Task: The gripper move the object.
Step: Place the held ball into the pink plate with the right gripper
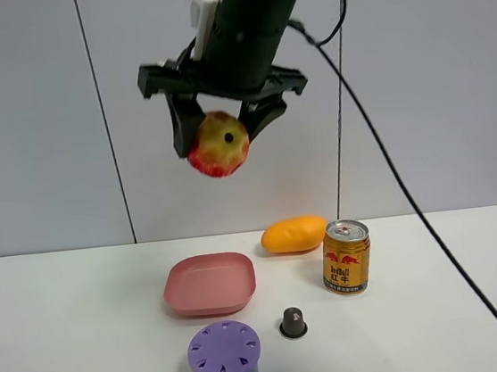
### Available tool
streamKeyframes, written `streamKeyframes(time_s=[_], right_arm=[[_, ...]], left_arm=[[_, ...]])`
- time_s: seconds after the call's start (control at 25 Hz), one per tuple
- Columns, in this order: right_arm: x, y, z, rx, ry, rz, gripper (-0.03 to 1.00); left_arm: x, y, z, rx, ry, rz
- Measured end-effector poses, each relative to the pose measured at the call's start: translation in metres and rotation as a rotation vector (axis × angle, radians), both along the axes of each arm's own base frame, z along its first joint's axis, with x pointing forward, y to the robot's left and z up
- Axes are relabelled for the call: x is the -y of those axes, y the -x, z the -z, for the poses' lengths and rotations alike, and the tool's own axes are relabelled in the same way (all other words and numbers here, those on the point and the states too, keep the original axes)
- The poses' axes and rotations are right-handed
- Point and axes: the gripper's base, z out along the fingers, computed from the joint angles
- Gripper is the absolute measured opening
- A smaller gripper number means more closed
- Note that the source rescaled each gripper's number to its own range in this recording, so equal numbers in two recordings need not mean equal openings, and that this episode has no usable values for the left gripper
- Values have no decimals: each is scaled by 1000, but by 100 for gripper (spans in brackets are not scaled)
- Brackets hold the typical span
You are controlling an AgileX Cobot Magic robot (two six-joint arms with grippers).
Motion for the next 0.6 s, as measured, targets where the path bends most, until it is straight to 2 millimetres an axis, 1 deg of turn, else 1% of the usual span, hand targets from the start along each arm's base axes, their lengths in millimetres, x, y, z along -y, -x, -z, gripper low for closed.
streamKeyframes(time_s=[0.04, 0.16, 0.24, 0.28, 0.44, 0.6], right_arm=[[-6, -6, 7, -10, 9, -1, 0], [-23, -23, 39, -46, 41, -4, 0], [-31, -32, 55, -58, 51, -5, 0], [-34, -36, 67, -71, 63, -5, 0], [-40, -46, 105, -117, 113, 31, 0], [-38, -51, 128, -123, 177, 73, 0]], left_arm=[[0, 0, 0, 0, 0, 0], [0, 0, 0, 0, 0, 0], [0, 0, 0, 0, 0, 0], [0, 0, 0, 0, 0, 0], [0, 0, 0, 0, 0, 0], [0, 0, 0, 0, 0, 0]])
